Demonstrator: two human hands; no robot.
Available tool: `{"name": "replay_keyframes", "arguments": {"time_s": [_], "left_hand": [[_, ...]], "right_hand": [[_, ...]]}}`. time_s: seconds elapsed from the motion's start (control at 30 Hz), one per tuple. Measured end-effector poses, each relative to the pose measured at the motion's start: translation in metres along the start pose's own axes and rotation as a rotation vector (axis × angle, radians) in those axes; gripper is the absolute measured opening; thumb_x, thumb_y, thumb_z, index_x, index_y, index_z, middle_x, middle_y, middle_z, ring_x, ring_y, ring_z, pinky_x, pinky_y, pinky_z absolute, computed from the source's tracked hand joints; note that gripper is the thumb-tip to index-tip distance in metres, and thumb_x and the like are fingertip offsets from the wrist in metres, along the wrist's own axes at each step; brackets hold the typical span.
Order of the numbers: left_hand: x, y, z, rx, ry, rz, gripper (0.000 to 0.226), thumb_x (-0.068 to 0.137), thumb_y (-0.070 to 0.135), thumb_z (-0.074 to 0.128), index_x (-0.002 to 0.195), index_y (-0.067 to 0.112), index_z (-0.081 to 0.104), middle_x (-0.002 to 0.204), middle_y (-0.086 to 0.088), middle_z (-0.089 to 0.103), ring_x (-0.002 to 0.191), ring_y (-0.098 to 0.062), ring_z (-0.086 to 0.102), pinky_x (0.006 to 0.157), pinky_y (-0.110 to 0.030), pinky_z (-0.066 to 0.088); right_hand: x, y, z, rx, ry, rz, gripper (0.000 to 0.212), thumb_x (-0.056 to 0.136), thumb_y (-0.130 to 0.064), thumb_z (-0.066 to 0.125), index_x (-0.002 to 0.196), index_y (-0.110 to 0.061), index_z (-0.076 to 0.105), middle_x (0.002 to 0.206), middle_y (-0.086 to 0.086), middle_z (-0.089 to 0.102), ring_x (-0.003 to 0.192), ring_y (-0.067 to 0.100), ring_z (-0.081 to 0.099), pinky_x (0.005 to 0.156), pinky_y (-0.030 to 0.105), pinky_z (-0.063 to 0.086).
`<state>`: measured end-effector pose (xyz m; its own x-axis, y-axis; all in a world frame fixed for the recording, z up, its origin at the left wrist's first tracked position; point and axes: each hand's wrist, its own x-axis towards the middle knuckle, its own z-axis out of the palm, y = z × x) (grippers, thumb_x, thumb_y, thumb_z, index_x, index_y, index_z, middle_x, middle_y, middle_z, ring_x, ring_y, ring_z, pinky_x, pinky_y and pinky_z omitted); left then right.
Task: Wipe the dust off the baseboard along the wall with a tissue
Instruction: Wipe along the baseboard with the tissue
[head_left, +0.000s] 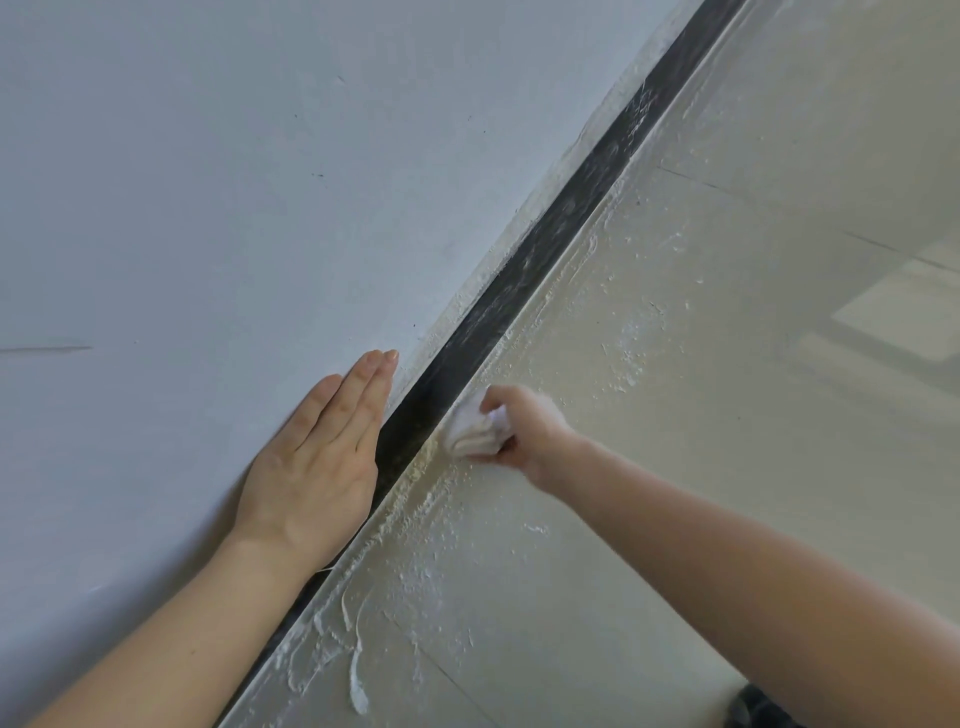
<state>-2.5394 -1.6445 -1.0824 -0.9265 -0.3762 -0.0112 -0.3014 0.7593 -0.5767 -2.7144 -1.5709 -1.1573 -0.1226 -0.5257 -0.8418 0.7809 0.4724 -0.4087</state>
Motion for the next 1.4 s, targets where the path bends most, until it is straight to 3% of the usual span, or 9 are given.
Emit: {"name": "replay_keyframes", "arguments": {"time_s": [0.17,0.3,0.43,0.67,0.77,1.0,1.17,1.3,1.4], "left_hand": [[0.001,-0.001,0.000,0.019,0.011,0.008,0.066,0.082,0.010,0.035,0.145,-0.005,0.023,0.156,-0.011,0.019,0.143,-0.020,0.017,0.118,-0.034,0.003],[0.000,0.000,0.002,0.017,0.029,0.009,0.063,0.083,0.009,0.031,0.145,-0.005,0.025,0.155,-0.011,0.020,0.143,-0.020,0.017,0.118,-0.034,0.003],[-0.001,0.000,0.003,0.005,0.040,0.010,0.061,0.087,0.011,0.023,0.146,-0.005,0.022,0.156,-0.010,0.018,0.143,-0.020,0.015,0.118,-0.034,0.001],[-0.001,-0.001,0.002,-0.024,0.042,0.006,0.059,0.088,0.010,0.019,0.144,-0.006,0.025,0.155,-0.011,0.020,0.143,-0.021,0.016,0.118,-0.034,0.001],[0.000,0.000,0.002,-0.030,0.044,0.003,0.060,0.086,0.009,0.027,0.144,-0.006,0.026,0.155,-0.011,0.021,0.143,-0.021,0.017,0.118,-0.034,0.003],[0.000,-0.001,-0.001,0.039,0.022,0.016,0.063,0.085,0.011,0.029,0.145,-0.006,0.022,0.156,-0.011,0.018,0.144,-0.021,0.016,0.118,-0.034,0.001],[0.000,-0.001,-0.002,0.047,0.006,0.016,0.067,0.082,0.011,0.035,0.146,-0.005,0.020,0.156,-0.011,0.017,0.144,-0.021,0.014,0.118,-0.034,0.001],[0.000,0.000,-0.001,0.020,0.018,0.009,0.063,0.083,0.009,0.033,0.144,-0.006,0.025,0.155,-0.011,0.021,0.143,-0.021,0.017,0.118,-0.034,0.001],[-0.001,-0.001,-0.001,0.010,0.014,0.007,0.061,0.085,0.009,0.026,0.144,-0.006,0.025,0.155,-0.011,0.021,0.144,-0.023,0.016,0.119,-0.034,-0.003]], "right_hand": [[-0.006,0.012,0.028,0.106,-0.214,0.087,0.019,0.090,-0.008,0.051,0.108,-0.003,0.055,0.115,0.023,0.060,0.088,0.030,0.065,0.061,0.033,0.060],[-0.004,-0.036,0.028,0.174,-0.103,-0.025,0.011,0.094,-0.010,0.050,0.100,-0.006,0.059,0.112,0.015,0.061,0.092,0.023,0.065,0.069,0.029,0.059],[0.004,-0.071,0.021,0.204,-0.015,-0.127,0.019,0.093,-0.007,0.051,0.108,-0.001,0.060,0.108,0.013,0.063,0.081,0.020,0.066,0.052,0.021,0.058],[0.002,-0.079,-0.007,0.484,0.167,-0.320,0.027,0.088,-0.007,0.049,0.113,-0.002,0.057,0.111,0.016,0.063,0.089,0.025,0.067,0.074,0.031,0.058],[0.001,-0.035,-0.006,0.380,0.066,-0.149,0.037,0.084,-0.006,0.047,0.121,-0.002,0.049,0.107,0.020,0.063,0.072,0.025,0.066,0.072,0.033,0.058],[-0.001,0.070,0.045,0.020,-0.214,0.233,0.041,0.084,-0.002,0.059,0.124,0.000,0.047,0.112,0.027,0.064,0.077,0.030,0.071,0.063,0.034,0.060],[0.012,0.024,0.049,0.050,-0.134,0.126,0.005,0.089,-0.001,0.052,0.094,0.000,0.054,0.106,0.021,0.063,0.090,0.032,0.068,0.066,0.037,0.060],[0.023,-0.030,0.030,0.030,0.004,-0.056,0.042,0.088,0.000,0.048,0.130,0.002,0.047,0.129,0.021,0.054,0.113,0.034,0.060,0.059,0.032,0.060],[0.018,-0.053,0.011,0.260,0.143,-0.146,0.035,0.089,-0.002,0.053,0.124,0.002,0.052,0.118,0.021,0.061,0.104,0.031,0.066,0.079,0.037,0.060]]}}
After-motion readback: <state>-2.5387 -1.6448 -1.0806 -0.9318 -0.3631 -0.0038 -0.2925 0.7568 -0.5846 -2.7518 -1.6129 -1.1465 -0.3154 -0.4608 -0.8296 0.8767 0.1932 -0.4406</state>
